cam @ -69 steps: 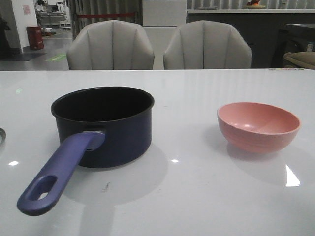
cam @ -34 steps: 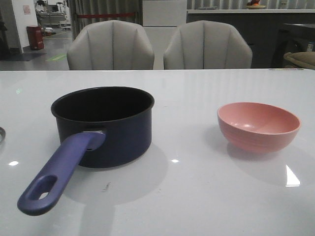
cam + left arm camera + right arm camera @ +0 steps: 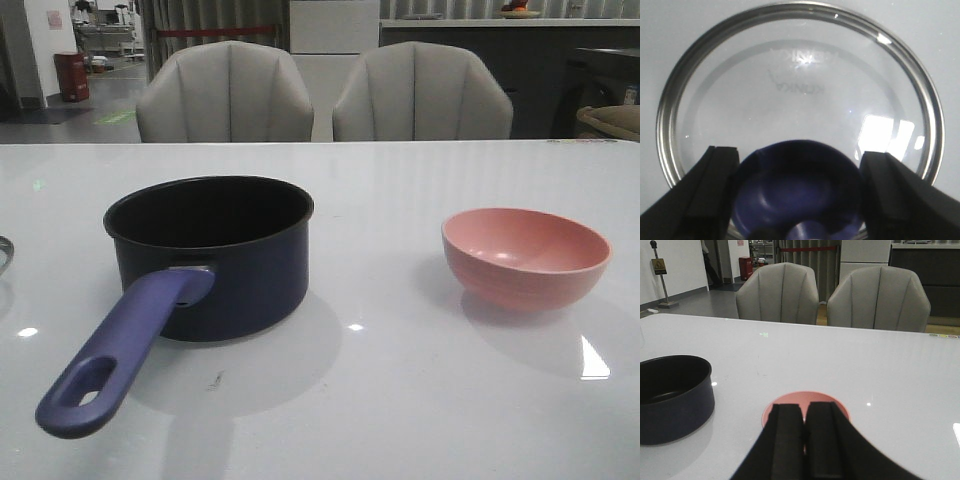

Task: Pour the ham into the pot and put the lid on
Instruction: 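Move the left gripper over the glass lid and grasp its knob, then lift the glass lid and lower it onto the saucepan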

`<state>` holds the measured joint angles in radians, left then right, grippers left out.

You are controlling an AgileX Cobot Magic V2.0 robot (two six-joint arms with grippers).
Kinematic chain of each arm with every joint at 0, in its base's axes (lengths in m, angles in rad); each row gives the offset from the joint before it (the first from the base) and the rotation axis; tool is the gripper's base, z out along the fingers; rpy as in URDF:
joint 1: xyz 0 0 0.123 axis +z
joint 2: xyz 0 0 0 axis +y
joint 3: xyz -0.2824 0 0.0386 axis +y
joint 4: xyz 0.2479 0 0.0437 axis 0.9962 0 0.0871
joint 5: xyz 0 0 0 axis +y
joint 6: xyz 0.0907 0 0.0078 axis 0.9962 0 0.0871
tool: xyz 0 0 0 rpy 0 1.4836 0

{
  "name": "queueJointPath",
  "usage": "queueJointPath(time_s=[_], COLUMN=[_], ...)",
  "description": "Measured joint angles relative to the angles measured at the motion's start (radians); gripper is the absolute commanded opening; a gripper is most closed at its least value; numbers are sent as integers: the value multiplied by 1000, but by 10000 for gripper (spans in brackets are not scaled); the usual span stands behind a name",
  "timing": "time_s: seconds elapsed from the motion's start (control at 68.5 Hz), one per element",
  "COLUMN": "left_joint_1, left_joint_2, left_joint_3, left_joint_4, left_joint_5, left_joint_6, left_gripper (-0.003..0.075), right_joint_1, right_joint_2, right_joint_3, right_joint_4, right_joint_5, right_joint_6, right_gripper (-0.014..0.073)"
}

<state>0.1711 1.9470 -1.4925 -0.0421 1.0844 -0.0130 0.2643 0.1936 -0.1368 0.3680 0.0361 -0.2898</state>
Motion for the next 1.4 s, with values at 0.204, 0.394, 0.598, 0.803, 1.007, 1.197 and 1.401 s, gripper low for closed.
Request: queueJointPath(time_s=[0.204,0.394,0.598,0.803,1.007,1.197,1.401], left_joint_1=[-10,-106,-290,-465,-568,-605,-618], left_joint_2=[-40,-96,-100,-92,-30,16,32], left_joint_3=[-44,-133,-216,-268,-342,-376,-378], left_joint_4=[-48,-51,-18,35,42,42,42], left_joint_5=[3,8,64,85,157,162,164], left_joint_6=[48,94,136,144,146,146,146], left_gripper=[227,227,227,227,227,227,227], right_joint_1=[0,0,0,0,0,0,0], right_joint_2=[0,0,0,0,0,0,0], right_joint_3=[0,0,0,0,0,0,0], right_joint_4=[0,0,0,0,0,0,0], right_joint_5=[0,0,0,0,0,0,0], right_joint_6=[-2,-2,-4,-6,-6,-6,-6], right_gripper=[146,146,146,146,146,146,146])
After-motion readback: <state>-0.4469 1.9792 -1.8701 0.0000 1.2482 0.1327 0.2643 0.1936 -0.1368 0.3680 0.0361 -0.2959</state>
